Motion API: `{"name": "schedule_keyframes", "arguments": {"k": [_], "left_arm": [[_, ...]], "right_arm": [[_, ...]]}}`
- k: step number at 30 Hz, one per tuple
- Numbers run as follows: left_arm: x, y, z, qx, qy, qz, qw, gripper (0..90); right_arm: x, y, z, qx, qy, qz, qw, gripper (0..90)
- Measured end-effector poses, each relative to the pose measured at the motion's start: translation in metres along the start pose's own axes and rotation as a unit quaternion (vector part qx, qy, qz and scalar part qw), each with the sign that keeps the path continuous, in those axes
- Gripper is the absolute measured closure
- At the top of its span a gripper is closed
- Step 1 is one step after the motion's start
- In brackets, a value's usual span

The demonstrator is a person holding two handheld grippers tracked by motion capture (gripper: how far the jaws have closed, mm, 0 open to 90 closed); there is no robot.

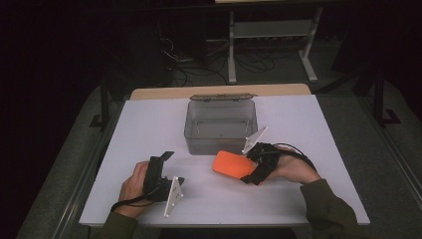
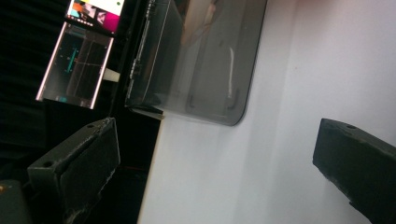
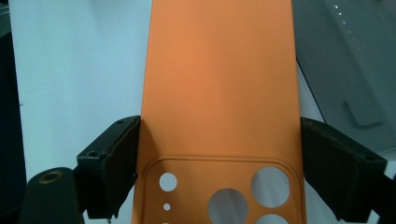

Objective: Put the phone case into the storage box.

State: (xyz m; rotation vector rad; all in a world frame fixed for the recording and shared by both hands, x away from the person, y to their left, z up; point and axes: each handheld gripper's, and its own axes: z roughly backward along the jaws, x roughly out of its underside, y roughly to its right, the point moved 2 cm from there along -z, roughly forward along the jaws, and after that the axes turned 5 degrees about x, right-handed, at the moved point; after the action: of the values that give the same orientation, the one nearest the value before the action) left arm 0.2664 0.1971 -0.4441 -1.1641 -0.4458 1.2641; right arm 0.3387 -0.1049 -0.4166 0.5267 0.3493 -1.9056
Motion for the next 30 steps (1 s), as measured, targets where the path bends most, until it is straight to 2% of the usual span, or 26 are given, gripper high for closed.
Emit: {"name": "schedule_keyframes", "arguments": {"k": [3,4,9,16,23,30], "left_arm": [[0.0,0.0,0.0,-0.005,-0.003,-0.007,1.0,0.0],[0.0,0.0,0.0,-0.011,-0.005,-0.016,0.9998,0.0],[0.001,0.001,-0.001,-0.02,-0.012,-0.034,0.9992,0.0],[-0.004,0.002,-0.003,-0.031,-0.012,-0.05,0.9982,2.4],[-0.013,0.003,-0.007,-0.031,-0.015,-0.063,0.9974,2.4],[-0.024,0.008,-0.013,-0.031,-0.009,-0.078,0.9964,2.4]], "right_arm": [[0.0,0.0,0.0,0.0,0.0,0.0,1.0,15.4],[0.0,0.0,0.0,0.001,0.0,0.001,1.0,15.4],[0.0,0.0,0.0,0.002,0.002,-0.004,1.0,15.4],[-0.001,0.0,0.0,0.003,0.004,-0.005,1.0,15.4],[-0.003,-0.001,-0.002,0.001,0.002,-0.005,1.0,15.4],[-0.009,-0.002,-0.003,-0.002,0.003,-0.006,1.0,15.4]]}}
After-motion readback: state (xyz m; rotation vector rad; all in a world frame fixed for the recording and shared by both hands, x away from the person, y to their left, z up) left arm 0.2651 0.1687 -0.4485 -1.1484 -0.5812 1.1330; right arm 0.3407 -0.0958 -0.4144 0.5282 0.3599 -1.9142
